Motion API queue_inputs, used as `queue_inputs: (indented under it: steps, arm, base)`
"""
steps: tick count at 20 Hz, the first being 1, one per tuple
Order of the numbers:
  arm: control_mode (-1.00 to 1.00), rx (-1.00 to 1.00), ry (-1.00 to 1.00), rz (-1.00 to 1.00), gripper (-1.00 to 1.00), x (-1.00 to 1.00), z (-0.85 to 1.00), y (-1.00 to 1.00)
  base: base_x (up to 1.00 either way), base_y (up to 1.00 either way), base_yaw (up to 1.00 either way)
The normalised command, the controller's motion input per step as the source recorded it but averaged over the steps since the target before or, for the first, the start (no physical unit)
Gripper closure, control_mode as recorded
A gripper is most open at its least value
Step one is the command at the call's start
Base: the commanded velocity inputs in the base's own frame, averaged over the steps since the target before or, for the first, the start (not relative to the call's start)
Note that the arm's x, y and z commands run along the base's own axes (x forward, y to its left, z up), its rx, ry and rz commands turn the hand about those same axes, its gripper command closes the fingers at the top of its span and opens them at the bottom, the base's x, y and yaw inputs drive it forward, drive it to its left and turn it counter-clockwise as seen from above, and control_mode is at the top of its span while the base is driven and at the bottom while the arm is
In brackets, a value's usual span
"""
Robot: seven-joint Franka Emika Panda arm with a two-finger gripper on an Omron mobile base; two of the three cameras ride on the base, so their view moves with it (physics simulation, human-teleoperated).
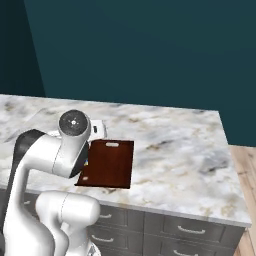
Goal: Take out the milk from the fridge and place it on the tray on the counter. Then take the sugar cube near the tray and place it in the tray.
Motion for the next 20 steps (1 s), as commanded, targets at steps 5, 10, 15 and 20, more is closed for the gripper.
queue_inputs:
  steps: [5,10,15,20]
  arm:
    - [-1.0,0.0,0.01,0.27,1.0,0.69,-0.25,-0.12]
    - [-1.0,0.0,0.0,0.12,1.0,0.61,-0.18,-0.17]
    - [-1.0,0.0,0.0,0.05,1.0,0.36,-0.22,-0.16]
    - [-1.0,0.0,0.02,0.11,1.0,0.27,-0.25,-0.14]
  base:
    - [0.0,0.0,0.0]
    - [0.0,0.0,0.0]
    - [0.0,0.0,0.0]
    - [0.0,0.0,0.0]
